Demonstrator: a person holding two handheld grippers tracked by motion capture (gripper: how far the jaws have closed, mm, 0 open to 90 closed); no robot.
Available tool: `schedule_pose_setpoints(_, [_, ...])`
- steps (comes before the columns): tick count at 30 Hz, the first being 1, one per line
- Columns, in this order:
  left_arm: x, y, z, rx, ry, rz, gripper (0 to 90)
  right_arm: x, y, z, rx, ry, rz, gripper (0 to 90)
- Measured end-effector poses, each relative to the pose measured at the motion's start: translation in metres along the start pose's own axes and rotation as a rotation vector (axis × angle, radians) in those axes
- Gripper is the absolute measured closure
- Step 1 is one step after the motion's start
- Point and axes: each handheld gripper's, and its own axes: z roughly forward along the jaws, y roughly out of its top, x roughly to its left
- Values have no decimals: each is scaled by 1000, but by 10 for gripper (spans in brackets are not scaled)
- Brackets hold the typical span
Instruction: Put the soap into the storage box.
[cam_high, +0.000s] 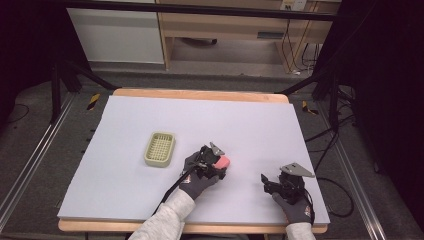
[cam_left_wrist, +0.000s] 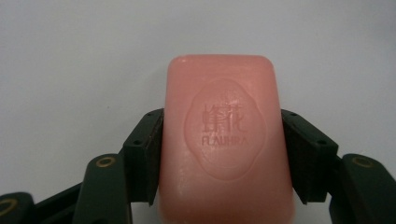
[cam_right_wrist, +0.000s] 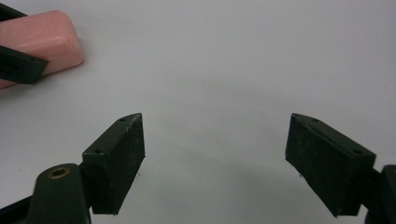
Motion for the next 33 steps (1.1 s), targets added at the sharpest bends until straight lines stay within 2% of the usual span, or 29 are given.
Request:
schedule_pose_setpoints(5, [1, -1, -4, -4, -7, 7, 371, 0, 0, 0, -1, 3, 6, 200])
schedule_pose_setpoints(11, [4, 0, -18, -30, -13, 5, 371, 0, 0, 0, -5, -2, 2, 200])
schedule_pose_setpoints(19, [15, -2, -41, -59, -11, -8, 371, -1, 0, -1, -7, -3, 9, 199])
schedule_pose_setpoints(26, [24, -8, -59, -74, 5, -11, 371, -1, 0, -1, -7, -5, 8, 200])
schedule_pose_setpoints(33, [34, -16, -74, -99, 13, -31, 371, -1, 0, -1, -7, -7, 9, 200])
